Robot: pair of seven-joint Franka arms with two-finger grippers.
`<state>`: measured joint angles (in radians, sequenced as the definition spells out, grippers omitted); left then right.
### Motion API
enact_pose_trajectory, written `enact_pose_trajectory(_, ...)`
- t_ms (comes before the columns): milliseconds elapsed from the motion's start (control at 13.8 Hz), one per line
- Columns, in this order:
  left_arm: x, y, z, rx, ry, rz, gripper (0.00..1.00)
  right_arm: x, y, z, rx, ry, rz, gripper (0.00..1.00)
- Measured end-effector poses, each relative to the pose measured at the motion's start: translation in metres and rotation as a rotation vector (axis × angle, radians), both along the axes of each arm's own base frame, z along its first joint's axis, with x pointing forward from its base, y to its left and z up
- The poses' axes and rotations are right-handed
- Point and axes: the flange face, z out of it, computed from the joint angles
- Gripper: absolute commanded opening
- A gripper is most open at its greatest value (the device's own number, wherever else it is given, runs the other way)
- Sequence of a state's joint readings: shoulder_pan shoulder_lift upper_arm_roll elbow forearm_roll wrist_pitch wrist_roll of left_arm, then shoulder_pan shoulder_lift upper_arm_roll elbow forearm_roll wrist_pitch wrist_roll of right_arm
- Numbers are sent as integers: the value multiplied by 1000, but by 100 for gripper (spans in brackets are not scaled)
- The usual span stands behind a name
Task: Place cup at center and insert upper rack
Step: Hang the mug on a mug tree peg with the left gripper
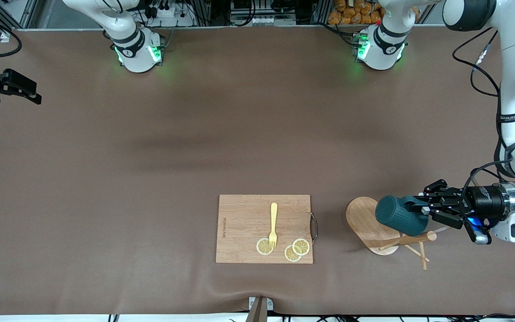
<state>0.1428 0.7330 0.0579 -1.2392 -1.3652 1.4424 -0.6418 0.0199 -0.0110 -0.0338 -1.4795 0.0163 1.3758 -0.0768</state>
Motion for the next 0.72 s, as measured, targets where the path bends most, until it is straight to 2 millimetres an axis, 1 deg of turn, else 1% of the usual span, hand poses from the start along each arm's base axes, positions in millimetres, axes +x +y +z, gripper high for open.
enact_pose_trajectory(217,1,3,-13,-3,-12,-2,0,0,0,-1,2,2,0,100)
enact_pose_trajectory(507,1,12,-28,-6,-11,8,0,0,0,-2,2,4,0,100)
enact_pose_trajectory(725,1,13,-37,-9,0,8,0,0,0,-3,2,7,0,100)
